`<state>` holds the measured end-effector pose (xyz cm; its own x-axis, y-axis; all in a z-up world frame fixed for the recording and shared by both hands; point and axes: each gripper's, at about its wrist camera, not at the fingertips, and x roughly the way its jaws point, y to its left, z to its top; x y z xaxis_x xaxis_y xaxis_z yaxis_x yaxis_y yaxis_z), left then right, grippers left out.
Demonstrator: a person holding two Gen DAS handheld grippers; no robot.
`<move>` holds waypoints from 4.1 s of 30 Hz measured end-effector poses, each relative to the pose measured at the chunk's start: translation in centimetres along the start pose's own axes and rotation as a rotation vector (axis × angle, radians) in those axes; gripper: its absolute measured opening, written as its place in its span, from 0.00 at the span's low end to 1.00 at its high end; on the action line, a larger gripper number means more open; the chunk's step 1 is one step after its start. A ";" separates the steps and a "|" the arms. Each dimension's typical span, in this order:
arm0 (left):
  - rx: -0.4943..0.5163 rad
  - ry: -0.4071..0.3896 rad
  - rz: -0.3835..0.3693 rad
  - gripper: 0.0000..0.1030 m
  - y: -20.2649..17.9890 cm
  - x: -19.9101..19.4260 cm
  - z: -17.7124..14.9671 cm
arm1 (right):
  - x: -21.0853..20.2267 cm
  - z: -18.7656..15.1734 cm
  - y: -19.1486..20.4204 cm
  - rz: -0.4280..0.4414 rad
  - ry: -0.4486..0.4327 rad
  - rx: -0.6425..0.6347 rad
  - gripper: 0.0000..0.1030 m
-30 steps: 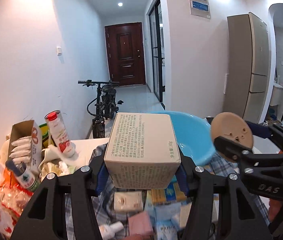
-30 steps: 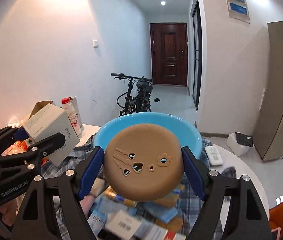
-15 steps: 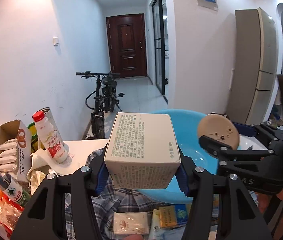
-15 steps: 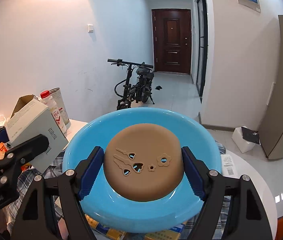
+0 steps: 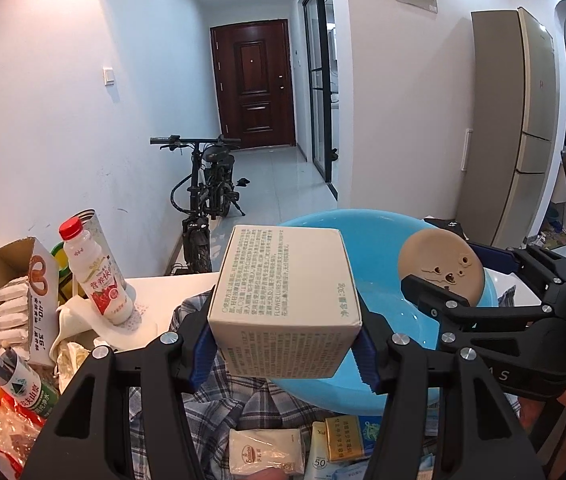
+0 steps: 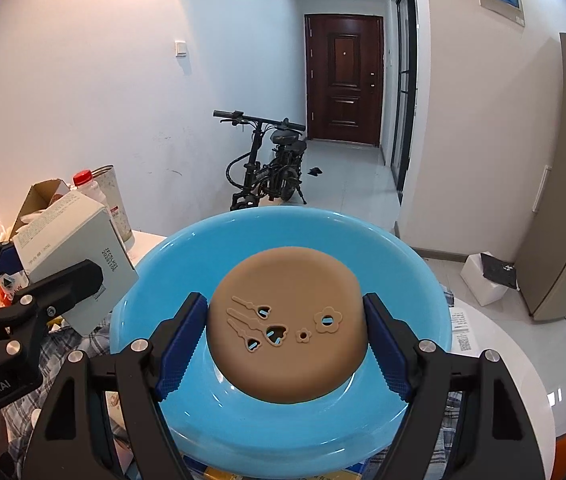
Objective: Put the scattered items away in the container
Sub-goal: 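Carry the coaster and white box toward the blue basin with both grippers, then open the right gripper over the basin while the left gripper drops the white box in, then move both grippers back to the items on the plaid shirt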
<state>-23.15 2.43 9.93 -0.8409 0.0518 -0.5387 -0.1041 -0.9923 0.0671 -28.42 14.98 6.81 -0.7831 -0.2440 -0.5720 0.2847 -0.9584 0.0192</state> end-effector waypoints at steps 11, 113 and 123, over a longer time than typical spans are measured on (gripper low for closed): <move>-0.013 -0.012 -0.012 0.55 0.3 0.1 0.1 | 0.2 0.4 0.1 -0.055 -0.018 -0.032 1.00; 0.015 0.189 -0.009 1.00 -1.9 -7.9 -19.8 | -11.9 -22.7 0.4 -0.195 0.206 0.126 1.00; 0.017 0.201 -0.006 1.00 -1.8 -8.0 -20.4 | -10.2 -23.1 0.6 -0.209 0.244 0.109 1.00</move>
<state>-5.36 1.53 -3.03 -0.7173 0.0330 -0.6960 -0.1196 -0.9899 0.0764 -7.47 20.28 -6.31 -0.6588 -0.0107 -0.7522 0.0609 -0.9974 -0.0391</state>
